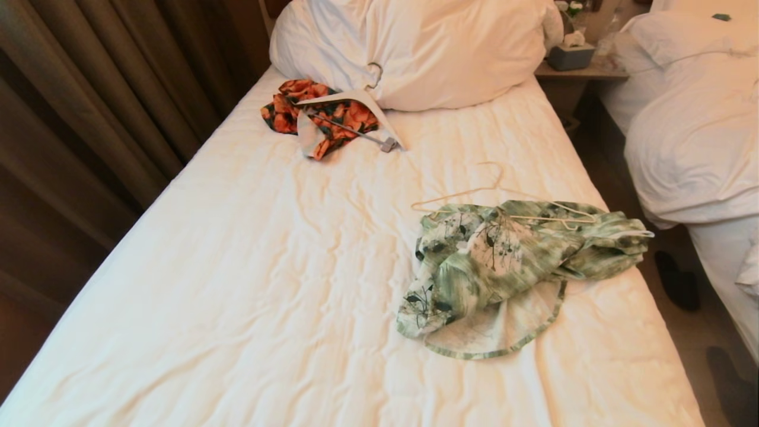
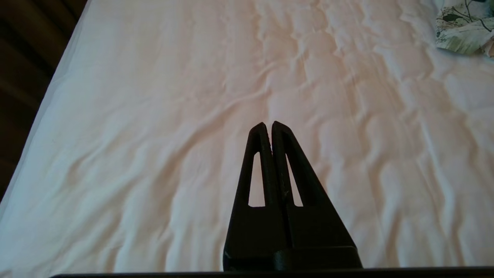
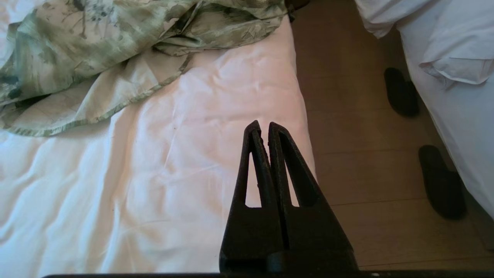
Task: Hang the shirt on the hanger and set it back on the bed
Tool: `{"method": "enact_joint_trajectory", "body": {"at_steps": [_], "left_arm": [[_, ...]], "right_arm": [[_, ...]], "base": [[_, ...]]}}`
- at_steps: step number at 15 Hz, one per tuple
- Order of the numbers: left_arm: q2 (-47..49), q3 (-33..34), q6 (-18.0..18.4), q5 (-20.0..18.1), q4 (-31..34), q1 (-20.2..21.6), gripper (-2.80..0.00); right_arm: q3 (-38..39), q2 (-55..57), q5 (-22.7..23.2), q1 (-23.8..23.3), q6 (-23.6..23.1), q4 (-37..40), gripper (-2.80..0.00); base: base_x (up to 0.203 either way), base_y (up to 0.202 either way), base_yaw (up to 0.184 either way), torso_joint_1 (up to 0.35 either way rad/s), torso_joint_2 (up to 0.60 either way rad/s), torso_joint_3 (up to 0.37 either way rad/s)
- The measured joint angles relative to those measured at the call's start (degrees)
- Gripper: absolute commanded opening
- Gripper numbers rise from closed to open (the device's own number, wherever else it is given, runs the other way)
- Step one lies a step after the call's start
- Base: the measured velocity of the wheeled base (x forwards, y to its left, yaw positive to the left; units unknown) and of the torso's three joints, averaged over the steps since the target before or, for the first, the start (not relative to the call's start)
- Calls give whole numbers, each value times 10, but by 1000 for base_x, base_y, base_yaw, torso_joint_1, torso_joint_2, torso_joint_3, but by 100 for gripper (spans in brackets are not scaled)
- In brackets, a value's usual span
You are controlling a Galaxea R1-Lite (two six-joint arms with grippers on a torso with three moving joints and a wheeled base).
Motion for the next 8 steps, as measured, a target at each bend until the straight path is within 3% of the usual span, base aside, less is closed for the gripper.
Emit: {"method": "enact_joint_trajectory", "body": {"at_steps": [4,8], "left_arm": [[0,1,-41,5,0,0,-280],[0,1,-48,8,0,0,-280]], "right_arm": [[18,0,45,0,2,2,-280],[25,0,47,0,10,-1,-280]], "base": [[0,0,0,0,0,0],[0,0,0,0,0,0]]}}
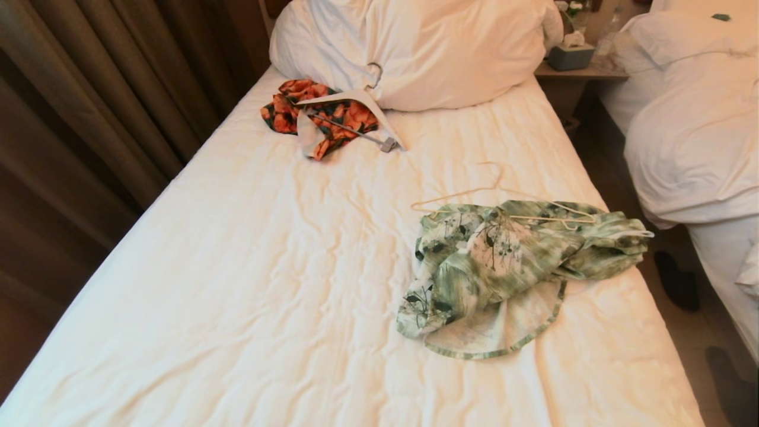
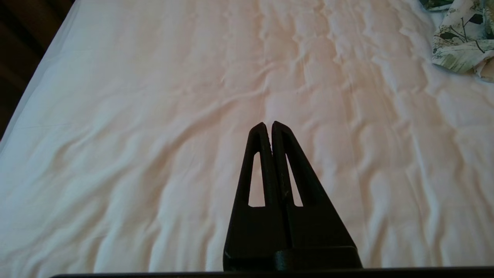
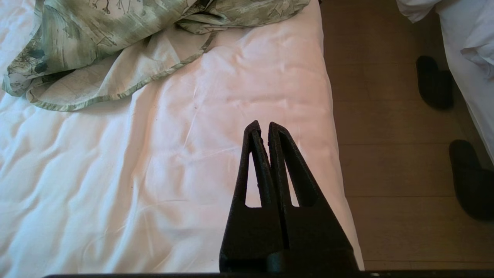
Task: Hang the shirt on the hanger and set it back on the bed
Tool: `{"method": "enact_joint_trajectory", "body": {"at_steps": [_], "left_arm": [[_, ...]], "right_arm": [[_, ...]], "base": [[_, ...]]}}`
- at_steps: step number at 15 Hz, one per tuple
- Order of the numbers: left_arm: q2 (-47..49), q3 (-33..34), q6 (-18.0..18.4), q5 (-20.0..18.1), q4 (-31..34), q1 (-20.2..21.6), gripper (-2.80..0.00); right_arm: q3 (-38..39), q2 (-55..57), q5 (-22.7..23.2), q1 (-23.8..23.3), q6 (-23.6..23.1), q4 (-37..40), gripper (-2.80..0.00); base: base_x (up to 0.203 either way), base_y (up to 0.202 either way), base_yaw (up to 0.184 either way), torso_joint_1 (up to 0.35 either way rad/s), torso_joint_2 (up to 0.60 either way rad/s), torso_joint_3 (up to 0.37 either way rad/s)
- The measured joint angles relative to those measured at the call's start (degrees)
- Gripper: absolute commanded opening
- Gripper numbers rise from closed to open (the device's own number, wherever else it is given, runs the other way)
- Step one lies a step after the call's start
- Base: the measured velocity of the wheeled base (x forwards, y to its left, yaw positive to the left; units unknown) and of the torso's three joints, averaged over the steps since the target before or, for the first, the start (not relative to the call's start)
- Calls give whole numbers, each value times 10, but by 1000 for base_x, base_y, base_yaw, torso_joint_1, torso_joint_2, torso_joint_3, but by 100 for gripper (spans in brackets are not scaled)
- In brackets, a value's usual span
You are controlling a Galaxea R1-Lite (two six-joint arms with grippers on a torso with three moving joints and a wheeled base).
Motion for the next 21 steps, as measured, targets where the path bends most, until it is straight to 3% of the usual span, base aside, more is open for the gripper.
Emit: {"method": "enact_joint_trajectory", "body": {"at_steps": [21], "left_arm": [[0,0,0,0,0,0,-280]], "right_arm": [[2,0,0,0,0,-5,-280]], "base": [[0,0,0,0,0,0]]}}
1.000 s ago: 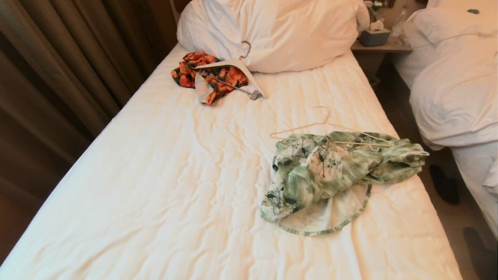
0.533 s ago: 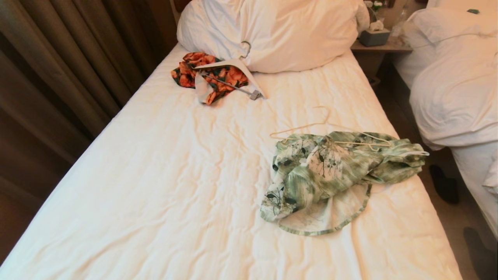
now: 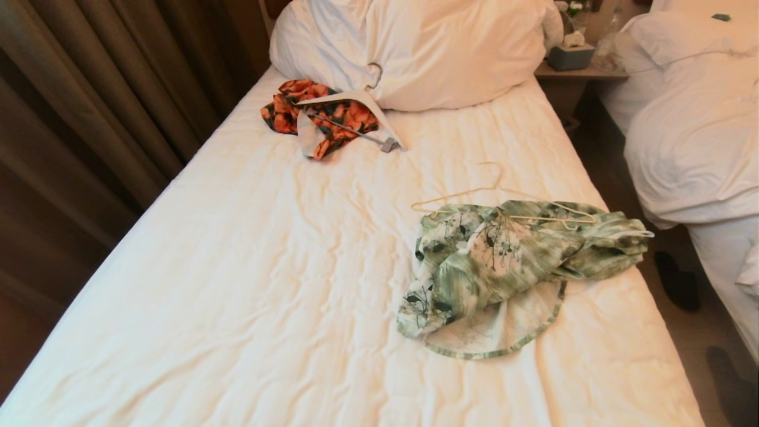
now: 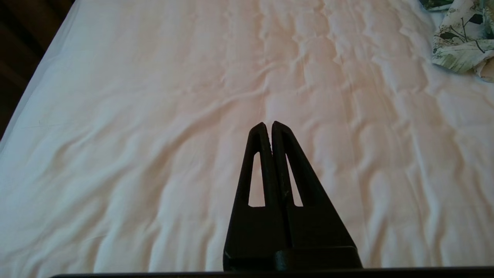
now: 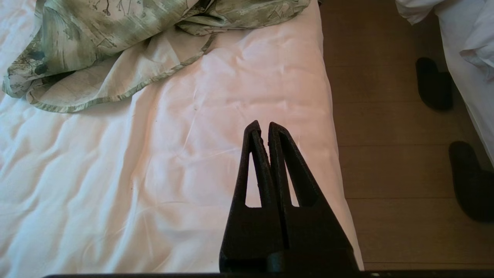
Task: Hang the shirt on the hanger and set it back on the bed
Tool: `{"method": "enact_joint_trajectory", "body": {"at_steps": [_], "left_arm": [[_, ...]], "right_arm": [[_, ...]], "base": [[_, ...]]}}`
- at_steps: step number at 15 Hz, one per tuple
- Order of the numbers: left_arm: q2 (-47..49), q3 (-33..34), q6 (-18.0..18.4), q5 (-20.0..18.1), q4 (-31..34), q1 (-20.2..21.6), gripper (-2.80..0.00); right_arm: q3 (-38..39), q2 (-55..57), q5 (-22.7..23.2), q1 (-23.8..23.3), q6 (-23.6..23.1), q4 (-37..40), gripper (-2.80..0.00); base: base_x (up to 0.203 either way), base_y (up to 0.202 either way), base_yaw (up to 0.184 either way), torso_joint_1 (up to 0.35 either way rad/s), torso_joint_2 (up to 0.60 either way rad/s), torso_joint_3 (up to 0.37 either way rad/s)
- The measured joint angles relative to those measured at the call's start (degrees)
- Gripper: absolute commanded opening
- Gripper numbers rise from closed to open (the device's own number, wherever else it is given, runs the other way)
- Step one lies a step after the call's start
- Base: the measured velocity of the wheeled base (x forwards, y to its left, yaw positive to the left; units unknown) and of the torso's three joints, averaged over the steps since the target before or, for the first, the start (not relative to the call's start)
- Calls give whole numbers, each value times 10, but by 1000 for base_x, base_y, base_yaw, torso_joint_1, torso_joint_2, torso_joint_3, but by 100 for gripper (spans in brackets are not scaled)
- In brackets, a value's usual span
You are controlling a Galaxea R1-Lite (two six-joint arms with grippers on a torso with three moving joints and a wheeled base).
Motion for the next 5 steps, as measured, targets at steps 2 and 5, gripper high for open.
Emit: {"method": "enact_joint_trajectory", "body": {"at_steps": [2,5], "left_arm": [[0,0,0,0,0,0,-280],[0,0,0,0,0,0,-280]], "right_arm": [[0,0,0,0,0,-1,-280],[0,0,0,0,0,-2,-280]], "base": [[0,0,0,0,0,0],[0,0,0,0,0,0]]}}
